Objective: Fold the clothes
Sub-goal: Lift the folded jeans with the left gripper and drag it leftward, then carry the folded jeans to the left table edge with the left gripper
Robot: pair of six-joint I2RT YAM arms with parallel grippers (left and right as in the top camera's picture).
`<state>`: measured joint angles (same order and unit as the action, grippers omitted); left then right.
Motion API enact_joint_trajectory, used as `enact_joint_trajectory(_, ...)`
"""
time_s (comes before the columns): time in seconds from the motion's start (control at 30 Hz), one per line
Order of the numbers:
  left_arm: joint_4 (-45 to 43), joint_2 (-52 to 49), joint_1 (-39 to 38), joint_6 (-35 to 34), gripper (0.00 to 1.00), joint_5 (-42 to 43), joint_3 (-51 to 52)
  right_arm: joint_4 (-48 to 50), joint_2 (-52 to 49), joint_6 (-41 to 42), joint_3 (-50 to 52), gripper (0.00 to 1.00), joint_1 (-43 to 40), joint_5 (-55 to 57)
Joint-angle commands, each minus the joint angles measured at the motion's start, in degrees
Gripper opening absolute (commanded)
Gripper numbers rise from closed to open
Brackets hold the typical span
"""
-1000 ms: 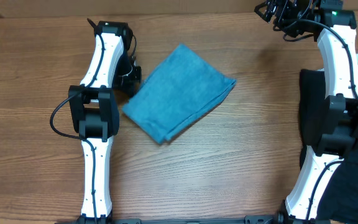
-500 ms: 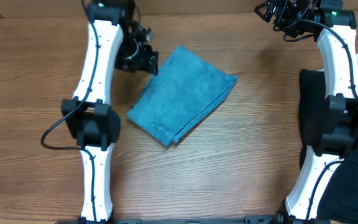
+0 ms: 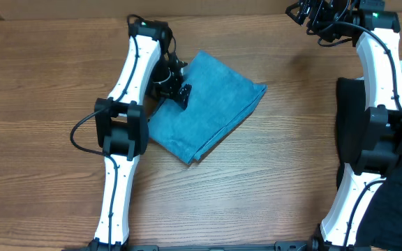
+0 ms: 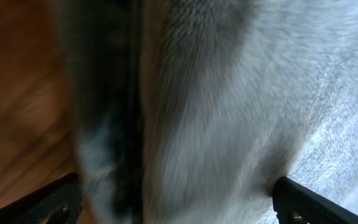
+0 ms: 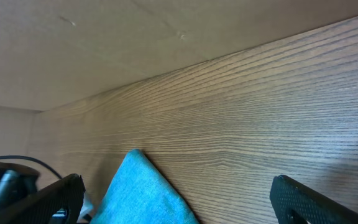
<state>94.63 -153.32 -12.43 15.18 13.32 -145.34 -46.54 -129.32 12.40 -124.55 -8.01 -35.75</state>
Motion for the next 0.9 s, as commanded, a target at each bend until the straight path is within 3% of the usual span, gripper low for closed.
enact_joint_trajectory(0.0, -0.7, -3.1, -0.5, 0.5, 1.0, -2.3, 1.8, 0.1, 0.2, 0.0, -0.3, 1.0, -0.1, -0.3)
enact_joint_trajectory(0.07, -1.0, -5.4, -0.5, -2.7, 0.97, -6.6, 3.2, 0.1, 0.2, 0.0, -0.3, 1.0, -0.1, -0.3)
enact_joint_trajectory(0.1, -0.7, -5.9, -0.5, -5.3, 0.79, -9.9, 3.2, 0.1, 0.2, 0.0, -0.3, 1.0, -0.1, -0.3)
enact_joint_trajectory(0.13, -0.5, -6.1, -0.3, -7.6, 0.44, -13.9, 3.2, 0.1, 0.2, 0.0, -0.3, 1.0, -0.1, -0.3)
enact_joint_trajectory(0.17, -0.5, -6.1, 0.0, -9.7, 0.18, -16.1, 3.2, 0.1, 0.2, 0.0, -0.3, 1.0, -0.1, -0.3)
enact_joint_trajectory(0.23, -0.6, -6.1, 0.7, -12.0, 0.05, -18.3, 3.2, 0.1, 0.2, 0.0, -0.3, 1.0, -0.1, -0.3)
enact_joint_trajectory(0.57, -4.3, -6.1, 11.8, -17.2, 0.04, -24.9, 3.2, 0.1, 0.2, 0.0, -0.3, 1.0, -0.1, -0.3)
enact_joint_trajectory(0.73, -5.4, -6.1, 21.6, -18.2, 0.04, -39.6, 3.2, 0.1, 0.2, 0.1, -0.3, 1.0, -0.1, -0.3)
enact_joint_trajectory(0.87, -11.4, -6.1, 32.3, -15.3, 0.07, -40.9, 3.2, 0.1, 0.2, 0.0, -0.3, 1.0, -0.1, -0.3)
